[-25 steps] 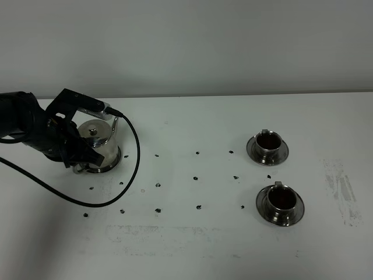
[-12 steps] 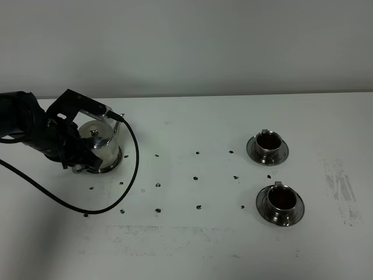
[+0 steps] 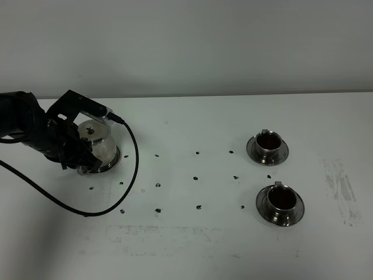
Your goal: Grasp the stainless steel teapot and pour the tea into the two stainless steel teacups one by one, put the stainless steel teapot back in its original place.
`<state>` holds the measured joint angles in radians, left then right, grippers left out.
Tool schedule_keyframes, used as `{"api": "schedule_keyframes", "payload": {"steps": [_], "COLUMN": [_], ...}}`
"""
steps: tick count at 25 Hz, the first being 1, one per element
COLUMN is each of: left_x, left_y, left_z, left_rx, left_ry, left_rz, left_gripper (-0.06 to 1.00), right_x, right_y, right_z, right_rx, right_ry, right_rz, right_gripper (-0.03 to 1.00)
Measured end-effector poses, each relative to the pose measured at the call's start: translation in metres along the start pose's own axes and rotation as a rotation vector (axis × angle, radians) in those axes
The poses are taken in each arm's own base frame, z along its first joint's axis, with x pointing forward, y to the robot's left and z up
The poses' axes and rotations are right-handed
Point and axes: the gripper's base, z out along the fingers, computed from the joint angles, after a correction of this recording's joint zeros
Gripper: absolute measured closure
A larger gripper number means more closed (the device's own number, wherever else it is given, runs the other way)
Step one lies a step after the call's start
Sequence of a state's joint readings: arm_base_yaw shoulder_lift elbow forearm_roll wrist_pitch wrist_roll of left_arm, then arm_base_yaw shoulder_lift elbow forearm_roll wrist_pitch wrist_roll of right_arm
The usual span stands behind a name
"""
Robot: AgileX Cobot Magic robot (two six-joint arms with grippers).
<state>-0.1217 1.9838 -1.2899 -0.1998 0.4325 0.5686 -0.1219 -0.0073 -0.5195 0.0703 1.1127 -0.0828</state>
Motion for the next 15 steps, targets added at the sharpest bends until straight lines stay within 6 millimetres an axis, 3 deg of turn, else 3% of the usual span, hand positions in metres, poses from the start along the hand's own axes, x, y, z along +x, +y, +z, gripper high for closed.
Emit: {"api": "schedule_keyframes", "payload": {"steps": [5, 15], "left_x": [-0.001, -0.009], "left_y": [0.0, -0.003], "left_z": [-0.003, -0.048], "left_rx": [-0.002, -0.004], "left_ry": [-0.006, -0.05], "left_rz": [0.001, 0.011], "left_gripper": [0.59, 0.59], "right_x": [0.0, 0.0], "right_y": [0.0, 0.0], "right_z": [0.0, 0.0], "right_rx": [0.0, -0.001], "right_ry": [0.0, 0.0], "right_rz": [0.0, 0.0], "right_gripper": [0.67, 0.67]}}
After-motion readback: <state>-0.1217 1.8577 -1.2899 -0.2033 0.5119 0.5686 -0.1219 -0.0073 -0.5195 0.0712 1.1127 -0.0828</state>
